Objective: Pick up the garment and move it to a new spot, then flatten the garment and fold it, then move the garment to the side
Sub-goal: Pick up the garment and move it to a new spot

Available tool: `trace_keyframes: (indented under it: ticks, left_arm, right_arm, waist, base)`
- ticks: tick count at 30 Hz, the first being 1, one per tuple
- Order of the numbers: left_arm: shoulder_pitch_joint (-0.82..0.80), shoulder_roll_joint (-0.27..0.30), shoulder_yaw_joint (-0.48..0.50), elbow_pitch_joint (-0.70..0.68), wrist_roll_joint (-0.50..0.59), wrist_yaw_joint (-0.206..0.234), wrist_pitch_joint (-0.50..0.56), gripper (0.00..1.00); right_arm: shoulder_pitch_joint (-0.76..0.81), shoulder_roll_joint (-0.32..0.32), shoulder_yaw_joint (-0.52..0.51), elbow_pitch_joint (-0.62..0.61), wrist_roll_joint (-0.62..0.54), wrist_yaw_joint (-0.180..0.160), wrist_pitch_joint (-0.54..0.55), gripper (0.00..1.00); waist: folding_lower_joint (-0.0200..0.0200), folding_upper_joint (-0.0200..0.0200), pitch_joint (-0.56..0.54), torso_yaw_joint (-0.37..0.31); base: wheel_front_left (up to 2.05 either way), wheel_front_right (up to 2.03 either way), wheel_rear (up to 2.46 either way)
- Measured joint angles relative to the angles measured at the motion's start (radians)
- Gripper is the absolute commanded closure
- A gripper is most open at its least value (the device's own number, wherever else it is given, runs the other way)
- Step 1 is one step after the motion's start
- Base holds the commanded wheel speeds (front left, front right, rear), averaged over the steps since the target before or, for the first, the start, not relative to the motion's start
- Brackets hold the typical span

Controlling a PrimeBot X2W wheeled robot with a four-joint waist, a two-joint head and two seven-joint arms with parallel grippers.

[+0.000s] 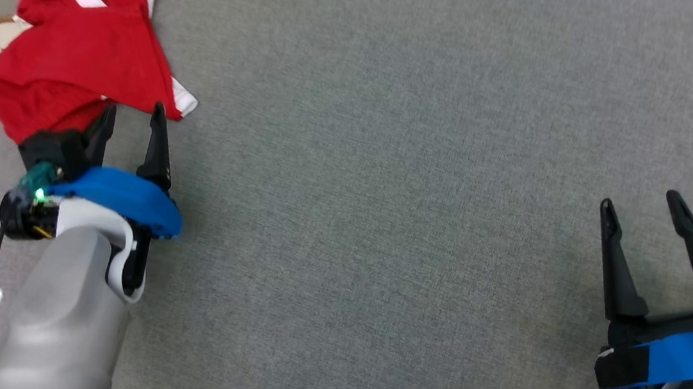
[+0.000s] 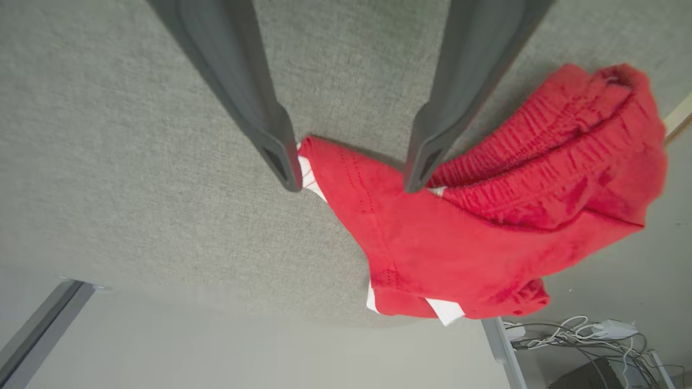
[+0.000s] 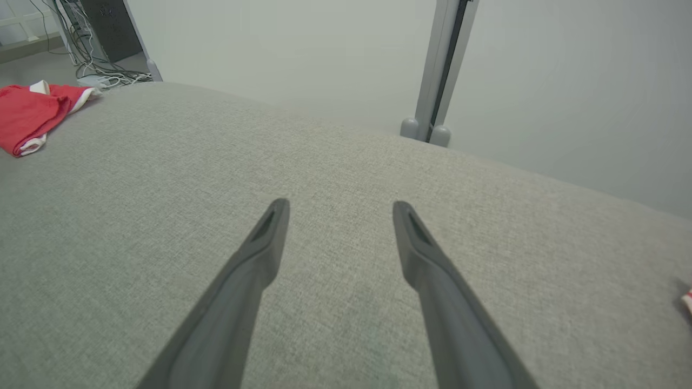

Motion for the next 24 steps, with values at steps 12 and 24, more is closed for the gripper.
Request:
trace_keyframes:
  ticks: [12, 24]
  left_arm:
    - [-0.279, 0.013, -0.015, 0.397, -0.079, -0.050, 0.092, 0.13]
    - [-0.210, 0.070, 0.004, 0.367, -0.086, -0.032, 0.000, 1.00]
  right_arm:
    - [-0.055, -0.010, 0.003, -0.006, -0.003, 0.000, 0.001, 0.00]
    - [-0.052, 0.019, -0.002, 0.050, 0.003, 0.000, -0.090, 0.00]
  waist:
    - [-0.0004, -0.0005, 0.090, -0.043]
    - [-0.0003, -0.0004, -0.036, -0.060]
  base:
    - [0.00, 0.00, 0.00]
    - [0.00, 0.00, 0.00]
